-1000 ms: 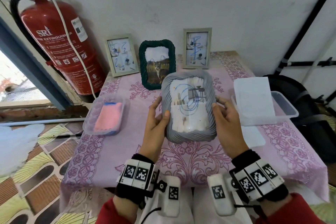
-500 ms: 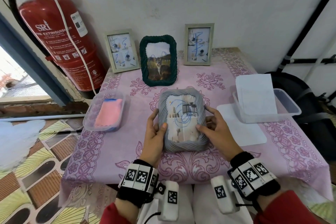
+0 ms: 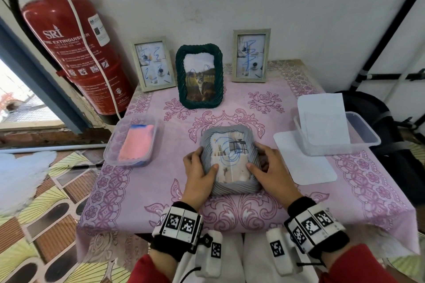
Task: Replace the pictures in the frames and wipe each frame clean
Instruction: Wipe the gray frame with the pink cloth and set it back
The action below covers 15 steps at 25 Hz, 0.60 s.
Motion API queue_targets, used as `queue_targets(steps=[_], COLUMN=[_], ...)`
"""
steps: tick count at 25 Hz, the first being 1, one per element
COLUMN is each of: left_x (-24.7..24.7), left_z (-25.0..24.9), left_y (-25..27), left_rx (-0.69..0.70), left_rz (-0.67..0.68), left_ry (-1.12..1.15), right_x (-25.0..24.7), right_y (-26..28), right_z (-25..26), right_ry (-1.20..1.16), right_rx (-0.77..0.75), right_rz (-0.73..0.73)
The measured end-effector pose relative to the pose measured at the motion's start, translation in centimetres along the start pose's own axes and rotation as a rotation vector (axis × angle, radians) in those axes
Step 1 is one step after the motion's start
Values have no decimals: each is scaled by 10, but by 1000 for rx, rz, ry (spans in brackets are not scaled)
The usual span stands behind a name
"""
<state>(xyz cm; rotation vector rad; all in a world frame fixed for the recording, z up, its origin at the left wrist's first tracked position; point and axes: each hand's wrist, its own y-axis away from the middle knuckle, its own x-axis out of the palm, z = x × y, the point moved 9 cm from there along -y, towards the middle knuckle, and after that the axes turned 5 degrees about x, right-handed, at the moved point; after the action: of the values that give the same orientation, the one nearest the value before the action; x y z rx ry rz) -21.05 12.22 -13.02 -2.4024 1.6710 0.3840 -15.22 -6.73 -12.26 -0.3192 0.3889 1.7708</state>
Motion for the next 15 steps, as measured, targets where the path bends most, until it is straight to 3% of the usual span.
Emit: queue_targets(steps=[5,15], left_x=[-11,-14], left_z=[1,-1], left_y=[-1,4], left_rx=[-36,-6], left_rz=[-30,-42], left_ry=[-284,-343], right_x=[-1,2], right_y=[1,-1], right_z=[0,-1], right_ry=[-23,80], right_rx=[-9,-108], right_rz=[5,-17])
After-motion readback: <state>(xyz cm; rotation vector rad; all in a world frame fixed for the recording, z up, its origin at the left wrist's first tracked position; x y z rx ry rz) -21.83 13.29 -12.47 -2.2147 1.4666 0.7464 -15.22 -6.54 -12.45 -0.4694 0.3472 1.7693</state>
